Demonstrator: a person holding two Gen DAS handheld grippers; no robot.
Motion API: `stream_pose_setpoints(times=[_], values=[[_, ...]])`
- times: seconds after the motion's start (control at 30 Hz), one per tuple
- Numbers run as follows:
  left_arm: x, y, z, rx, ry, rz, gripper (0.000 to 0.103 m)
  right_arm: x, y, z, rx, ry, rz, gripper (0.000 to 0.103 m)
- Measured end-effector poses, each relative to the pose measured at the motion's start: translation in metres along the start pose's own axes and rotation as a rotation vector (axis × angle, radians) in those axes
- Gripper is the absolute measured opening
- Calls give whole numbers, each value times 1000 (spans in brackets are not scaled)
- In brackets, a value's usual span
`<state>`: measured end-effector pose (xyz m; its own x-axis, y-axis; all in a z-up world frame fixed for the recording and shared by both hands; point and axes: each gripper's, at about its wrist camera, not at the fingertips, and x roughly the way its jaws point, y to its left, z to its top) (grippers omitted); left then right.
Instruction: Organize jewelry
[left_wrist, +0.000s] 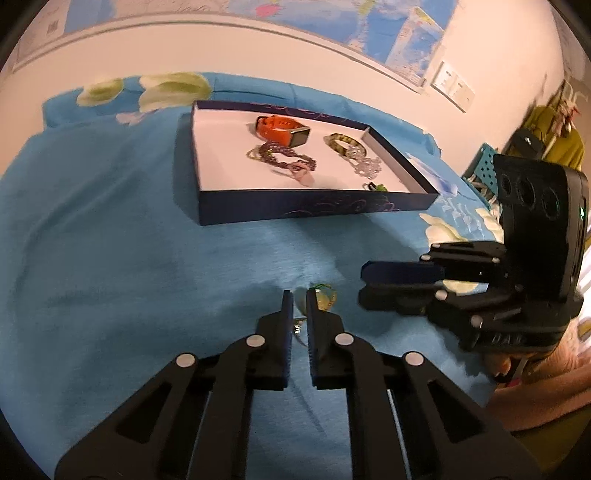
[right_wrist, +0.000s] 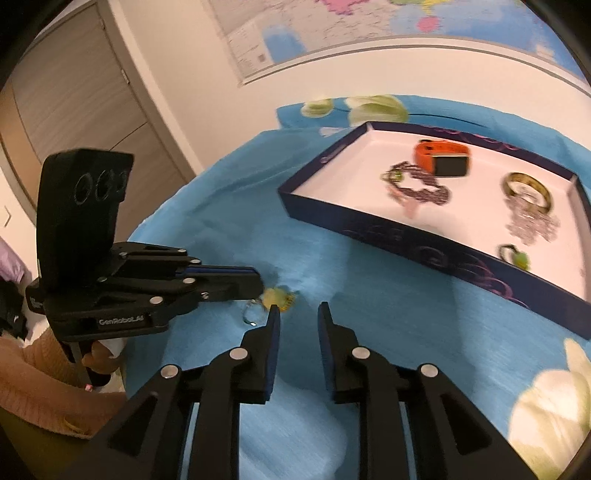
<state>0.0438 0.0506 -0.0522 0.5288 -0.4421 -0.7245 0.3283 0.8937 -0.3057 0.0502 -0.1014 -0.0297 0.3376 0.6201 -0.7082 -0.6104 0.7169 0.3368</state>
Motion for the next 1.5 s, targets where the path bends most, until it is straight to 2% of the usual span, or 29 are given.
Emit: stream_pose_setpoints(times=[0.27, 0.33, 0.37, 0.4, 0.63, 0.7, 0.77, 0.83, 0.97, 1.03, 1.07, 1.23, 1.43, 1.5], values=[[-5, 5, -2, 1, -12, 13, 6, 21, 0, 9, 25, 40, 34, 21], [-5, 5, -2, 3, -14, 15, 6, 22, 0, 9, 27, 42, 38, 17], [-5, 4, -3, 3, -14, 16, 6, 22, -1, 9, 30, 43, 49, 6], [-4, 5, -3, 4, -14, 16, 6, 21, -1, 9, 32, 42, 50, 2], [-4, 0, -1, 30, -20, 22, 8, 3, -10, 5, 47, -3, 22, 2], [-2, -6, 0, 50, -18, 26, 14, -2, -14, 2, 52, -5, -6, 2], [1, -11, 0, 64, -15, 15, 18, -7, -18, -2, 56, -4, -24, 4], [4, -19, 2, 90, -15, 17, 21, -14, -24, -6, 75, -15, -36, 15], [10, -35, 5, 140, -15, 16, 29, -35, -34, -16, 87, -42, -85, 23], [13, -42, 7, 160, -14, 12, 30, -42, -36, -22, 81, -39, -117, 33], [15, -45, 8, 172, -12, 11, 30, -45, -37, -26, 77, -33, -132, 35], [30, -60, 12, 216, 13, 31, 30, -42, -32, -40, 40, 15, -172, 37], [39, -63, 12, 224, 37, 57, 30, -38, -20, -42, -24, 18, -208, 38], [37, -60, 13, 211, 32, 57, 30, -44, -24, -41, -3, 0, -196, 37]])
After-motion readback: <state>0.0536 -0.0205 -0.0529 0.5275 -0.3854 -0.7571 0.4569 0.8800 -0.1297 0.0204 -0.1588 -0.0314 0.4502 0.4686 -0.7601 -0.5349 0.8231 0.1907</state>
